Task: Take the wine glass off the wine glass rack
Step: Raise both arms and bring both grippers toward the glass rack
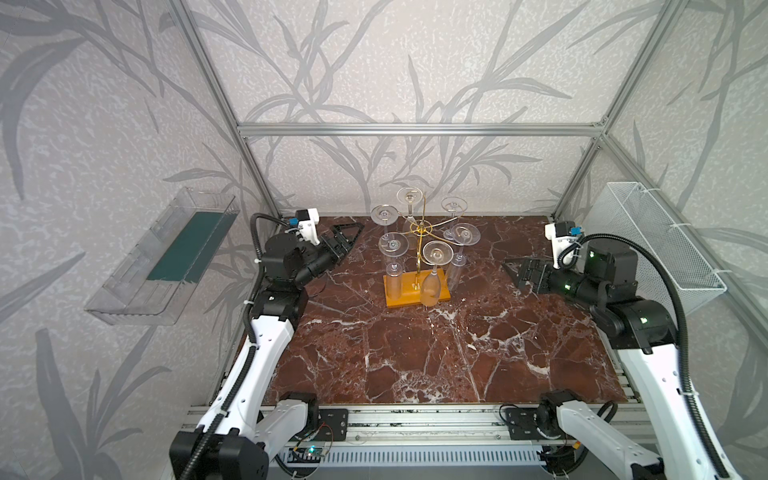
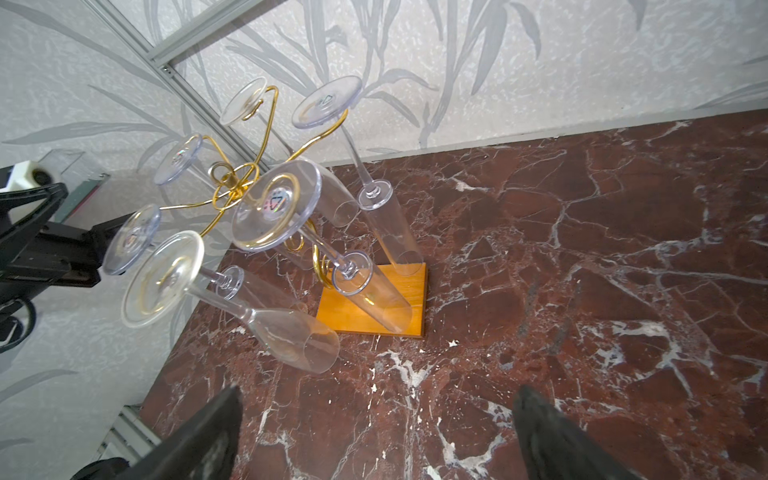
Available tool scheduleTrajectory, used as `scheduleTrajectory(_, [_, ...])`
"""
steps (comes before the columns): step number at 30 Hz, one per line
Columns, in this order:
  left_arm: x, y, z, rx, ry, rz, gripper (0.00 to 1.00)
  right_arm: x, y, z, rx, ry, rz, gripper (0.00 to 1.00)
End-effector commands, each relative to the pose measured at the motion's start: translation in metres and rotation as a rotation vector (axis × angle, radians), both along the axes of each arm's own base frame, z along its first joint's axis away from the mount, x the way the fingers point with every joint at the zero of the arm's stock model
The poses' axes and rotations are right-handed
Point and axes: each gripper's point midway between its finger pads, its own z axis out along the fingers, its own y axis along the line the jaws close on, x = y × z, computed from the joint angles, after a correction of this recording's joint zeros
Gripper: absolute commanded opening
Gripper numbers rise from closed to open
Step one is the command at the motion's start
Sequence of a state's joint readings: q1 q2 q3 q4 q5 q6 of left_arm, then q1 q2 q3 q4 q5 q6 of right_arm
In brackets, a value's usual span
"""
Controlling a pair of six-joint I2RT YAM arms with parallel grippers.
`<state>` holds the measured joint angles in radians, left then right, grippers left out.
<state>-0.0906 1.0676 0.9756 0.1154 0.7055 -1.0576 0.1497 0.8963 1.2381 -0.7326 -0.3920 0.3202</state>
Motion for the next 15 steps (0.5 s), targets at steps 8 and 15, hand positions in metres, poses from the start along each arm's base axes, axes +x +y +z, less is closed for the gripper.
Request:
scheduleTrajectory(8, [0.03, -0.008, -0.007, -0.041, 0.157, 0.02, 0.72, -0.014, 0.019, -0.005, 0.085, 0.047, 0.101, 0.96])
scheduleTrajectory(15, [0.061, -0.013, -0.013, -0.133, 0.179, 0.017, 0.61, -0.014, 0.016, -0.007, 0.073, 0.039, 0.083, 0.96])
